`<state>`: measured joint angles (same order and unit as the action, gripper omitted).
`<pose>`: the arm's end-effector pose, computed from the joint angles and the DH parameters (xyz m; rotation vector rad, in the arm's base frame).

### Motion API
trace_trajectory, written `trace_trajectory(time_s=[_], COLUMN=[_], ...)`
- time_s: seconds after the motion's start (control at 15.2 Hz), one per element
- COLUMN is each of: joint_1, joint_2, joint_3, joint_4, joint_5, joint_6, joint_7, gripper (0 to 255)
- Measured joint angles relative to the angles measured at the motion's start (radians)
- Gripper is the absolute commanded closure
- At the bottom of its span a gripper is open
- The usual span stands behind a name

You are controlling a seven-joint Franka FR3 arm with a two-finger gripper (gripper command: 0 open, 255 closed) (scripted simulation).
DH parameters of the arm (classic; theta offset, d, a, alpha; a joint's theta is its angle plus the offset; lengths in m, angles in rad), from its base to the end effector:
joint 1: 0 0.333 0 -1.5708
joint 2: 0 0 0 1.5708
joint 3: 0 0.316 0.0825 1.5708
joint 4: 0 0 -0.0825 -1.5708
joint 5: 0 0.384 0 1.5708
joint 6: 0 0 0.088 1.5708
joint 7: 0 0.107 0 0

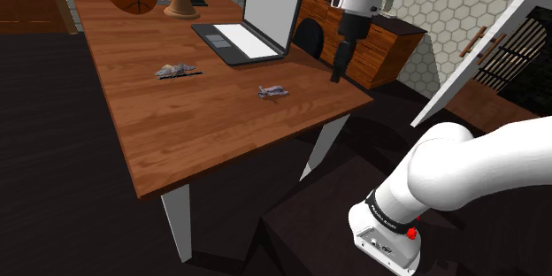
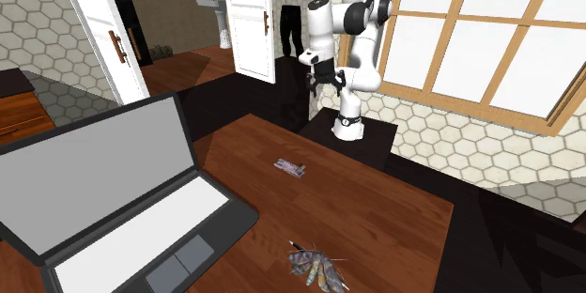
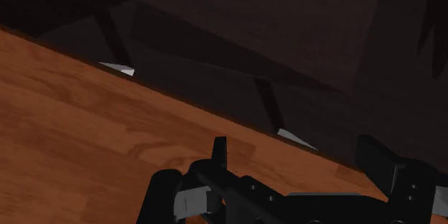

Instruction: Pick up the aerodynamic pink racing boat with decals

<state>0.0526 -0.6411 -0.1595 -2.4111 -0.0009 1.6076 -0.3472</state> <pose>0.3382 -0.0434 0.5177 -2.9772 -0.4191 0.2185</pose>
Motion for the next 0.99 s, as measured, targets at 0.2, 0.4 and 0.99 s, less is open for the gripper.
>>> trace_trajectory(time_s=[0.2,0.4,0.99], joint_1=[0.029,0.053,0.139], joint_2=[0.090,0.182,0.527], joint_3=[-0.054,-0.116,-0.217], joint_4=[0.016,0.039,0.188], joint_5=[-0.029,-0.053,0.005], joint_6=[0.080,0.159,0.372], joint_7=[-0.156,-0.326,-0.804], gripper=[0,0,0])
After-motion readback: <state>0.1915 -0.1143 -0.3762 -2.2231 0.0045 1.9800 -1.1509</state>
